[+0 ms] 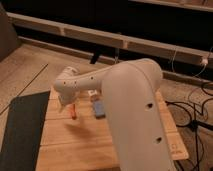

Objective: Place the pepper in the ceramic bowl

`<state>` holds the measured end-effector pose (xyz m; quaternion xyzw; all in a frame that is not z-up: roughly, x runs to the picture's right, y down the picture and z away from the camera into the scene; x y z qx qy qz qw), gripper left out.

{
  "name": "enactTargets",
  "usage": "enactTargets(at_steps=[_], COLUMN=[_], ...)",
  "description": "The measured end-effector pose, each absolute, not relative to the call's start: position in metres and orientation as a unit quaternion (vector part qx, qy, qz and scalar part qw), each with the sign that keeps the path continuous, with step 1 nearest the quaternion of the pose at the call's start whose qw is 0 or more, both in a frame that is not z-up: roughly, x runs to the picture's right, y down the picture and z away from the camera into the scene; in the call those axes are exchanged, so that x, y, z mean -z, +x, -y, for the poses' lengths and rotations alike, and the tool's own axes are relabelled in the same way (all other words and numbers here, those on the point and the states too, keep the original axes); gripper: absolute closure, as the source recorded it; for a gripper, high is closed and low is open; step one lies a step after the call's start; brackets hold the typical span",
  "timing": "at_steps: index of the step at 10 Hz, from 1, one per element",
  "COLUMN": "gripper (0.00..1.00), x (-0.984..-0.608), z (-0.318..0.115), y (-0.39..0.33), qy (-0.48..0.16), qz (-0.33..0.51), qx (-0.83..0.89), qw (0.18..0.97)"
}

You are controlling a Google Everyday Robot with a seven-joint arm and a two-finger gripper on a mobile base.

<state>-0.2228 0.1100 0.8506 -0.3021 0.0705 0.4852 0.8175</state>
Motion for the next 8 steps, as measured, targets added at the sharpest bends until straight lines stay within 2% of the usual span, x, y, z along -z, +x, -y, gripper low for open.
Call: enactTargets(at_steps=[8], gripper=[0.35], x=[-0.895], z=[-0.132], y=[-0.235], qy=[-0.351], qz=[-0.129], qx=[-0.486], qw=[0.790])
